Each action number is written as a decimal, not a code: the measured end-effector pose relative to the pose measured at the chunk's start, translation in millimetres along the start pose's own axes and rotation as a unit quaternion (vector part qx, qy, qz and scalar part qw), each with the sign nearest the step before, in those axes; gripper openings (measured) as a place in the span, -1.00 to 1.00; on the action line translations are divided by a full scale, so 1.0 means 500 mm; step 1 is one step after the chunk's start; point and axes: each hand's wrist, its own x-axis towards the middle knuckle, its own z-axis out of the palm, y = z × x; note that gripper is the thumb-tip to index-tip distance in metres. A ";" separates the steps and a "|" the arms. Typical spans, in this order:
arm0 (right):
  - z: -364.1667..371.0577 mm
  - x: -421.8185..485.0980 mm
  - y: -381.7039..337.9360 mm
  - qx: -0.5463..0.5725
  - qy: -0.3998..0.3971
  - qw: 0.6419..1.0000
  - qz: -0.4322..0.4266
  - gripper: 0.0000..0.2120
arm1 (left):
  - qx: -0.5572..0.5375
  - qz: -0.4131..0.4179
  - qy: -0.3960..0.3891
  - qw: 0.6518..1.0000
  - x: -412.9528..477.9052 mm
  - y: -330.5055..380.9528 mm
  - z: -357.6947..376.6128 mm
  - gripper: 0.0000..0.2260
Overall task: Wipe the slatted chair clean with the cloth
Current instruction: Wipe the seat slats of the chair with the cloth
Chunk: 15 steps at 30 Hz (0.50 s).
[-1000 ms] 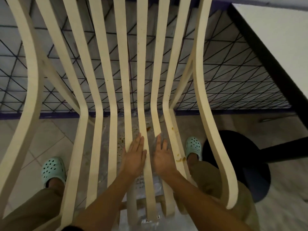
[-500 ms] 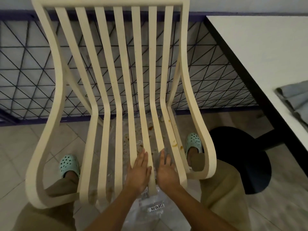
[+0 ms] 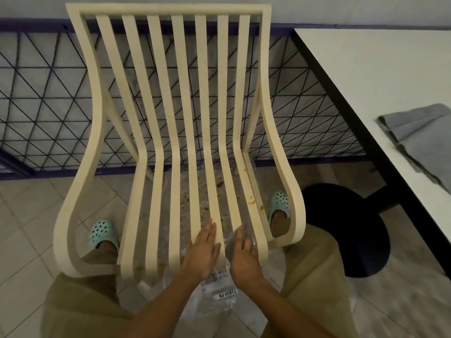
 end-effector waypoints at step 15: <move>-0.008 0.028 -0.012 -0.052 0.012 0.999 -0.007 -0.15 | -0.037 0.024 0.031 0.999 0.037 -0.022 -0.017 -0.52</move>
